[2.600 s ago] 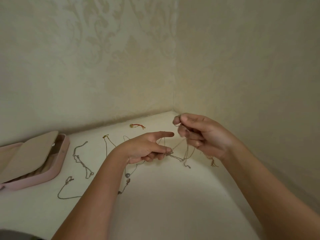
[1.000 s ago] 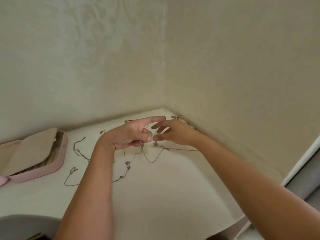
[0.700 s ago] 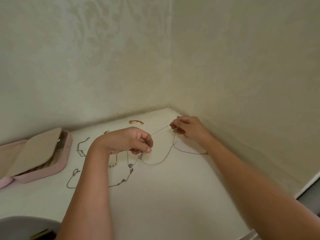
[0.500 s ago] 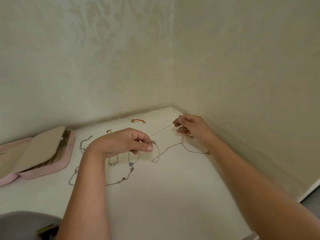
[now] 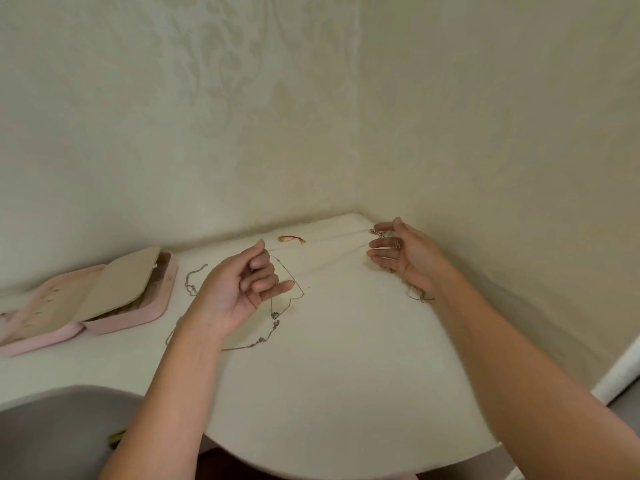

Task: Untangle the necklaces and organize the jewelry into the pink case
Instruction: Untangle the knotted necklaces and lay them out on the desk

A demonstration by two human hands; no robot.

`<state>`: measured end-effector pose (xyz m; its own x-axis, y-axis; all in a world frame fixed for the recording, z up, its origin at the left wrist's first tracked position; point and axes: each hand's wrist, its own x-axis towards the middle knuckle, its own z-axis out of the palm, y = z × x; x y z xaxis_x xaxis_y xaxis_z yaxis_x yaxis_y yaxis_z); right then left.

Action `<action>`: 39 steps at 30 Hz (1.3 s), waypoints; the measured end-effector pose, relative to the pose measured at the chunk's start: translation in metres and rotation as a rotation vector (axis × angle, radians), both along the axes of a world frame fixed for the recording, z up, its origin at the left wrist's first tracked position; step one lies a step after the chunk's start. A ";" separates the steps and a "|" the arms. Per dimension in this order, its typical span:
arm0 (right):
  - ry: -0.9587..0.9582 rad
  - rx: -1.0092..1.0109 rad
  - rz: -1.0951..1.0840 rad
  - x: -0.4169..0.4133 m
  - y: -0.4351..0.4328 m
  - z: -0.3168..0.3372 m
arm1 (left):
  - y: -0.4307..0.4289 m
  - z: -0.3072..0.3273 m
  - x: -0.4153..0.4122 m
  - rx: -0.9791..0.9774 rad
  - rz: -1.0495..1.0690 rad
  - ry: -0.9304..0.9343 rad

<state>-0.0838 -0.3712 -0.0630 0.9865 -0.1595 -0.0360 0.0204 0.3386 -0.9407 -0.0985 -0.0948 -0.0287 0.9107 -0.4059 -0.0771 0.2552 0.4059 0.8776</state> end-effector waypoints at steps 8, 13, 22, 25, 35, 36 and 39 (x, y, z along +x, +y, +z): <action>0.018 -0.438 -0.008 -0.007 -0.014 0.008 | 0.009 -0.006 -0.022 0.140 0.161 -0.123; 0.027 -0.700 -0.010 -0.012 -0.013 0.015 | 0.009 -0.009 -0.037 -0.033 0.136 0.090; 0.115 -1.074 0.279 -0.035 -0.022 0.019 | 0.020 -0.034 -0.067 0.579 0.006 0.114; 0.095 -1.039 0.366 -0.035 -0.013 0.017 | 0.027 -0.031 -0.067 0.811 -0.003 -0.008; 0.056 -0.948 0.433 -0.037 0.000 0.017 | 0.006 0.009 -0.053 1.500 -0.234 -0.590; 0.054 -0.938 0.435 -0.037 0.001 0.017 | -0.008 0.011 -0.047 1.433 -0.195 -0.615; 0.037 -0.909 0.432 -0.037 0.005 0.018 | -0.053 0.008 -0.024 1.161 -0.213 -0.534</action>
<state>-0.1210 -0.3663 -0.0452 0.9671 0.2293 -0.1104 0.0309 -0.5363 -0.8435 -0.1226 -0.1482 -0.0205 0.8640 -0.4866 -0.1290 -0.2682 -0.6618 0.7000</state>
